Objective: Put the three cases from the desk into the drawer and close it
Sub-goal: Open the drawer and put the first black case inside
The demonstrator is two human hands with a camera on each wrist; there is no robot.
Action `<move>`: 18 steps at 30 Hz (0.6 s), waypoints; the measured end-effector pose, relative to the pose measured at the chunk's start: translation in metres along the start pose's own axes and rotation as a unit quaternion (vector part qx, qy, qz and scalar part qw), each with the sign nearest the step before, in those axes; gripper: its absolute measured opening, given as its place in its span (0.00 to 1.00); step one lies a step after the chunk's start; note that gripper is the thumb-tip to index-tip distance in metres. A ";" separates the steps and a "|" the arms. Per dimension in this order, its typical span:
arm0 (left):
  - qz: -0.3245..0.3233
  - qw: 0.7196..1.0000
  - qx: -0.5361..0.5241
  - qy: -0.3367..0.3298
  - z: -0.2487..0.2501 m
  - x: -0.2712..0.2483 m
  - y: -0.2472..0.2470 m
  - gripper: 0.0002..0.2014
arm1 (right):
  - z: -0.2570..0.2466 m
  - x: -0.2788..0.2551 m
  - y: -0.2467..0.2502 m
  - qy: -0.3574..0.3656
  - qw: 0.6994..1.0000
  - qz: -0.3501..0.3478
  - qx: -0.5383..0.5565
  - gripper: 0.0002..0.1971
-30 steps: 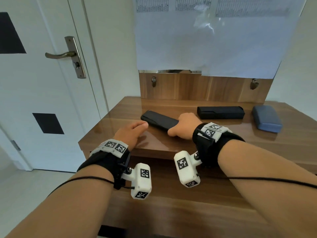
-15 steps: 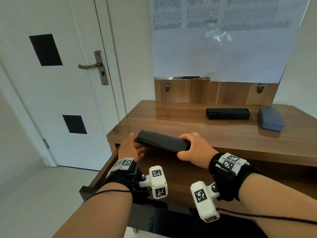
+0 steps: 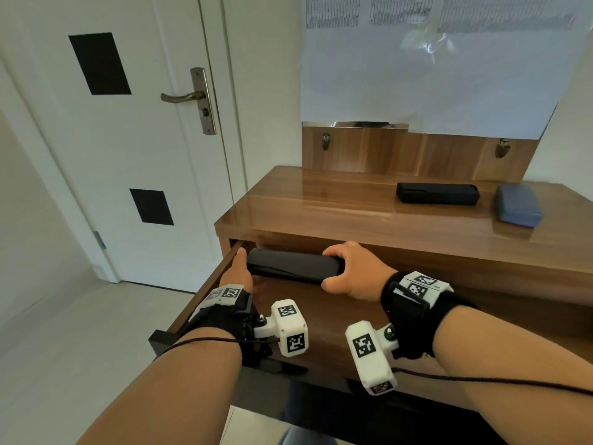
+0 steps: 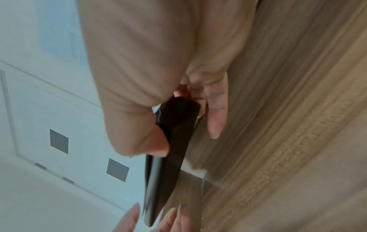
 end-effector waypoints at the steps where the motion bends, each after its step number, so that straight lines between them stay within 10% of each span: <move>1: -0.007 1.000 0.012 0.001 0.000 -0.014 -0.002 0.38 | -0.001 0.001 -0.003 -0.003 1.000 -0.003 -0.001 0.28; 13: -0.032 0.996 0.079 0.028 0.000 -0.015 0.006 0.32 | 0.011 0.038 -0.038 -0.077 0.996 -0.019 -0.048 0.39; 18: -0.047 0.986 0.147 0.063 -0.011 -0.007 -0.005 0.14 | 0.017 0.055 -0.053 -0.086 0.995 -0.026 -0.048 0.40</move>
Point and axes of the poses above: each hand's wrist, its own x-axis towards the middle knuckle, its own y-axis out of the back of the hand, z = x × y, the point moved 9 cm from there along x, towards the middle knuckle, and after that the axes turned 13 degrees about -z, right-handed, at the moved point
